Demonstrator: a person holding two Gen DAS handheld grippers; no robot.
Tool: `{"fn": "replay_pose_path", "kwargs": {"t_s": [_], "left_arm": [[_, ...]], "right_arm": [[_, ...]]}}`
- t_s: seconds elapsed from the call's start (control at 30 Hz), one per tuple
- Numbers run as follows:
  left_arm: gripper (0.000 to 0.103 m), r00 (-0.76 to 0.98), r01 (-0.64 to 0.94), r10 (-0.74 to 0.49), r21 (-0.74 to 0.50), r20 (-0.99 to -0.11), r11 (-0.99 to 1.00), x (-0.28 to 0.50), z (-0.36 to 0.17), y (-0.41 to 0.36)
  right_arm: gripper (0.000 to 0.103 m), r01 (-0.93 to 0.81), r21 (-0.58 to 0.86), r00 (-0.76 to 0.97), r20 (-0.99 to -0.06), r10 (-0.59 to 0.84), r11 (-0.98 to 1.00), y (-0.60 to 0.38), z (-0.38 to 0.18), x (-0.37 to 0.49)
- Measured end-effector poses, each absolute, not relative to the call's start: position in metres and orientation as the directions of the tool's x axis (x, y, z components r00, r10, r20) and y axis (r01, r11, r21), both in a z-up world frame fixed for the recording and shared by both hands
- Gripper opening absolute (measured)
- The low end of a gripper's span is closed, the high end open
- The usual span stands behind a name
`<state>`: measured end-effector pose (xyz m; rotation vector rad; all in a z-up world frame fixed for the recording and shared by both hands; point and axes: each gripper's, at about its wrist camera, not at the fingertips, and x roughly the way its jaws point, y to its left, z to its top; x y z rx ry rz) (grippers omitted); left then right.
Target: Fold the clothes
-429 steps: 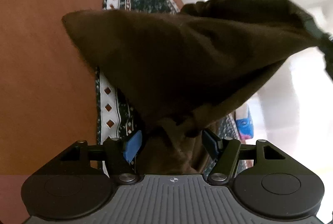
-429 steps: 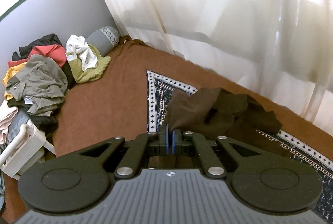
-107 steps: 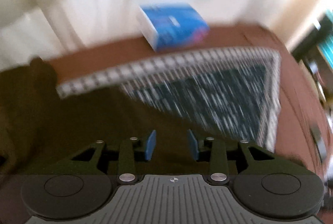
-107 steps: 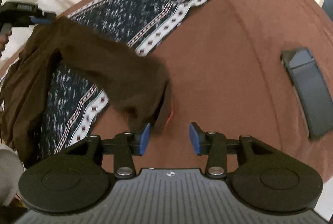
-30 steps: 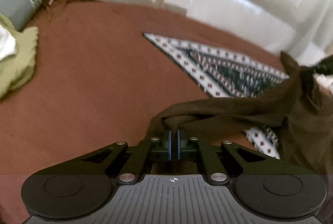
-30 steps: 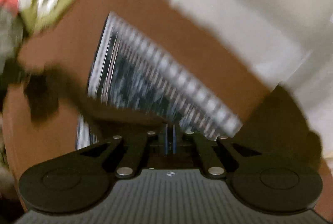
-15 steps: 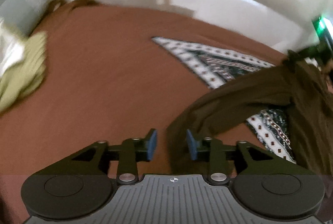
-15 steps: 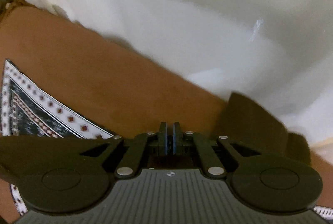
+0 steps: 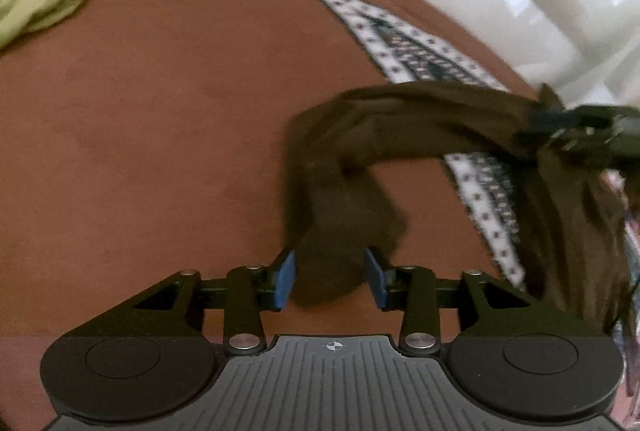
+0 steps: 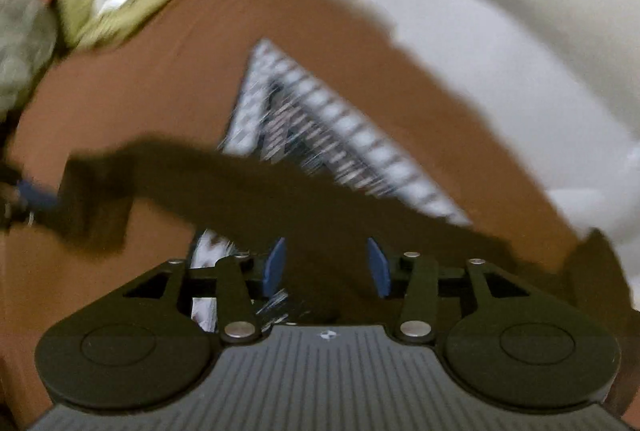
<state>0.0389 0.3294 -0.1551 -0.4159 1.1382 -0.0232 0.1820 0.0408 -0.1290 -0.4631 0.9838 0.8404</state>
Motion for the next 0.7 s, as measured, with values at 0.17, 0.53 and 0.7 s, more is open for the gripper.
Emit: {"fn": "replay_pose_path", "kwargs": {"t_s": [0.17, 0.53, 0.7], "left_arm": [[0.067, 0.427, -0.173, -0.215, -0.313, -0.878, 0.934, 0.041, -0.162, 0.318], [0.0, 0.533, 0.013, 0.013, 0.024, -0.846, 1.0, 0.039, -0.115, 0.313], [0.024, 0.506, 0.136, -0.009, 0.069, -0.863, 0.988, 0.024, -0.08, 0.319]], "right_arm": [[0.05, -0.799, 0.003, 0.273, -0.889, 0.367, 0.602, 0.053, -0.144, 0.175], [0.005, -0.78, 0.071, 0.211, -0.906, 0.368, 0.621, 0.046, -0.139, 0.195], [0.006, -0.821, 0.052, 0.153, -0.94, 0.306, 0.569, 0.024, -0.131, 0.186]]}}
